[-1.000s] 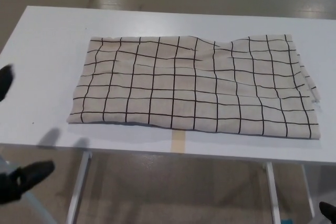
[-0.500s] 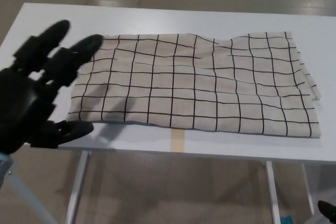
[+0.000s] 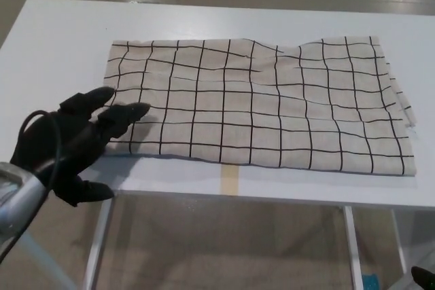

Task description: Use the left hand to fold a white towel with checkered patterns in half.

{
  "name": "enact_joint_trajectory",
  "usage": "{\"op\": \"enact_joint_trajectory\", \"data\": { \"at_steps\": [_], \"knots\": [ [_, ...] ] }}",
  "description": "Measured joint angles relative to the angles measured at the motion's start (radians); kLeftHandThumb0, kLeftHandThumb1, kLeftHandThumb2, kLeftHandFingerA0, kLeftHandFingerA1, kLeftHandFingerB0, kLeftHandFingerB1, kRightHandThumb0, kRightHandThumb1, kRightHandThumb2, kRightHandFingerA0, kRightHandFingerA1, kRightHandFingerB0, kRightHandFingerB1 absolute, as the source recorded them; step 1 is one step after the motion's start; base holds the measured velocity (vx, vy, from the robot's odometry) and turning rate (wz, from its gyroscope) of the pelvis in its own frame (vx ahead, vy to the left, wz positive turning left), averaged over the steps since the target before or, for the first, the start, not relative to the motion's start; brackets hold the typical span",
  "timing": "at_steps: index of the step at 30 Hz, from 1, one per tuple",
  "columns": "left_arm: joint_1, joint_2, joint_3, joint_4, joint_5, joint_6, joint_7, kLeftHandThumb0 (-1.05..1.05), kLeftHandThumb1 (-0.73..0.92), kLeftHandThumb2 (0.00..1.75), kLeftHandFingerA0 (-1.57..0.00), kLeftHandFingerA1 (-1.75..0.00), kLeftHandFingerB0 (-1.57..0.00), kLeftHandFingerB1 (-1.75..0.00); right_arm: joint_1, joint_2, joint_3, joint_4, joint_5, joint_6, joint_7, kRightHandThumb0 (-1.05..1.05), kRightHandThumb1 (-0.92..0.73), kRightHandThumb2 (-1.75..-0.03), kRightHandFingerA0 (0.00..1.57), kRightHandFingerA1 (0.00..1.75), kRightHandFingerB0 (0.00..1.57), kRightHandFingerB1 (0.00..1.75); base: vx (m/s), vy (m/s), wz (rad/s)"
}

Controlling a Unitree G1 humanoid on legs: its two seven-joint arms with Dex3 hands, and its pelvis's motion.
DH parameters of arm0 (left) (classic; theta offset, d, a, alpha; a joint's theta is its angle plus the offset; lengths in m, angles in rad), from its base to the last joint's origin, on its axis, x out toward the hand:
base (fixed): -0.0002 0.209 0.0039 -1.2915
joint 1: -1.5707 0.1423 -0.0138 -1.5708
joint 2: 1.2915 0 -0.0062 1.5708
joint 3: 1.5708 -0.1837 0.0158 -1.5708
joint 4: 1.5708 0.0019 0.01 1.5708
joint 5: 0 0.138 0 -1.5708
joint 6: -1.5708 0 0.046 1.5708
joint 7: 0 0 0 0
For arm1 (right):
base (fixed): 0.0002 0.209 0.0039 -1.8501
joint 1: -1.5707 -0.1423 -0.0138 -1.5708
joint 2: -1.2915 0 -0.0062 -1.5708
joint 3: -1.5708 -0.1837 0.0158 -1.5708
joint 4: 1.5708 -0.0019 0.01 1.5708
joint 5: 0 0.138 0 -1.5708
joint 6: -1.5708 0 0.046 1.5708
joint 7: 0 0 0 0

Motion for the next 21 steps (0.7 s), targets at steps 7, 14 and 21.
{"op": "enact_joint_trajectory", "data": {
  "at_steps": [7,14,21],
  "knots": [
    [-0.068,0.0,-0.069,0.115,0.03,0.037,0.059,-0.52,0.34,0.69,0.0,-0.07,-0.08,-0.23,-0.001,0.0,0.0,0.005,0.0,-0.009,-0.003,-0.41,-0.67,-0.61,0.44,0.4,0.42,0.37,0.0,0.0,0.0],
    [-0.107,-0.004,-0.124,0.16,0.041,0.064,0.108,-0.46,0.47,0.55,0.0,-0.17,-0.07,-0.25,-0.001,0.0,0.0,0.005,0.0,-0.014,-0.003,-0.41,-0.67,-0.6,0.44,0.41,0.42,0.37,0.0,0.0,0.0],
    [-0.119,-0.004,-0.152,0.159,0.053,0.078,0.142,-0.48,0.42,0.66,-0.01,-0.14,-0.08,-0.27,0.0,0.0,0.0,0.003,0.003,-0.014,-0.003,-0.4,-0.67,-0.6,0.44,0.41,0.42,0.37,0.0,0.0,0.0]
  ]
}}
